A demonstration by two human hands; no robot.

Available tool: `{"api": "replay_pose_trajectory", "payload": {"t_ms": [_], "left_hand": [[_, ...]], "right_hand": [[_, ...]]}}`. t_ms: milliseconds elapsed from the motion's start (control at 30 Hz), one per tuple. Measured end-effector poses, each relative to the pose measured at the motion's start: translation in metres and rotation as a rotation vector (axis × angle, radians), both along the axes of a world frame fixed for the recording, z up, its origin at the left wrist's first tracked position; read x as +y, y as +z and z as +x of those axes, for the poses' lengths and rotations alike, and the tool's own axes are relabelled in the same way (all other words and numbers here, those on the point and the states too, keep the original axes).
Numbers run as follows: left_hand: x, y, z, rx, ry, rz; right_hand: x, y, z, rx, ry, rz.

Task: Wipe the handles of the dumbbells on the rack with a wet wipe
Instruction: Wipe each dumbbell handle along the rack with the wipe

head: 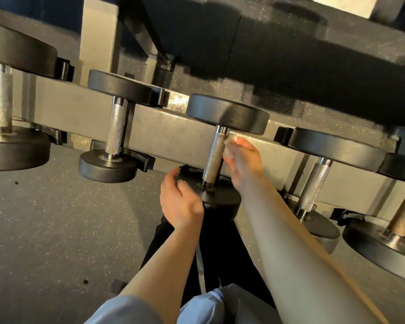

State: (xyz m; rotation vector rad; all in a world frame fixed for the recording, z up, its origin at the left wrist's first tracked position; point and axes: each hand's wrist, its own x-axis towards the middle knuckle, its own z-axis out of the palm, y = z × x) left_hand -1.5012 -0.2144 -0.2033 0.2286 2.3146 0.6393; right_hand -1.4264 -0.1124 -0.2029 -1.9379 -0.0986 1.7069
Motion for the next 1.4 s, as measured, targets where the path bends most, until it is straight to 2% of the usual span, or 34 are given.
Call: {"api": "replay_pose_trajectory", "payload": {"t_ms": [200, 367, 433, 467, 533, 600, 667, 700, 767, 800, 867, 933, 1033, 1133, 1200, 1267, 1333, 1400], "left_hand": [[-0.002, -0.003, 0.000, 0.022, -0.015, 0.021], [-0.002, -0.002, -0.001, 0.017, -0.034, 0.032], [-0.003, -0.003, -0.001, 0.019, -0.042, 0.056], [-0.003, -0.003, -0.001, 0.017, -0.042, 0.060], [-0.004, -0.003, 0.000, 0.018, -0.042, 0.069], [-0.005, -0.001, 0.001, 0.022, -0.042, 0.082], [-0.004, 0.001, 0.002, -0.002, -0.038, 0.083], [-0.003, 0.001, 0.001, -0.022, -0.038, 0.077], [-0.002, 0.004, -0.002, -0.048, -0.035, 0.049], [-0.001, 0.005, -0.003, -0.064, -0.041, 0.036], [0.001, 0.006, -0.007, -0.121, -0.037, 0.029], [0.000, 0.002, -0.014, -0.256, 0.113, 0.041], [0.002, -0.008, -0.027, -0.576, 0.512, 0.058], [0.006, -0.008, -0.031, -0.736, 0.600, -0.003], [0.009, -0.005, -0.030, -0.734, 0.597, -0.017], [0.010, -0.002, -0.026, -0.713, 0.614, -0.004], [0.010, 0.000, -0.022, -0.703, 0.664, 0.032], [0.009, 0.000, -0.019, -0.683, 0.704, 0.075]], "right_hand": [[-0.037, -0.022, 0.014, -0.131, 0.499, -0.083], [-0.033, -0.009, 0.026, -0.265, 1.078, -0.038], [-0.034, 0.000, 0.029, -0.359, 1.310, 0.035], [-0.038, 0.003, 0.030, -0.415, 1.360, 0.100], [-0.045, 0.013, 0.030, -0.558, 1.286, 0.302], [-0.039, 0.021, 0.028, -0.756, 1.122, 0.655], [-0.020, 0.022, 0.021, -0.948, 1.165, 0.893], [-0.009, 0.022, 0.014, -1.007, 1.269, 0.884], [-0.001, 0.013, 0.001, -1.062, 1.470, 0.699], [-0.003, 0.010, -0.003, -1.044, 1.502, 0.630], [-0.012, 0.008, -0.006, -0.959, 1.523, 0.625], [-0.023, 0.009, -0.005, -0.820, 1.637, 0.614], [-0.033, 0.013, 0.003, -0.640, 1.856, 0.484], [-0.036, 0.019, 0.012, -0.548, 1.871, 0.454], [-0.030, 0.015, 0.014, -0.663, 1.885, 0.605], [-0.017, 0.010, 0.012, -0.852, 1.811, 0.778], [-0.003, 0.002, 0.011, -1.094, 1.760, 0.867], [0.009, -0.001, 0.013, -1.241, 1.653, 0.893]]}}
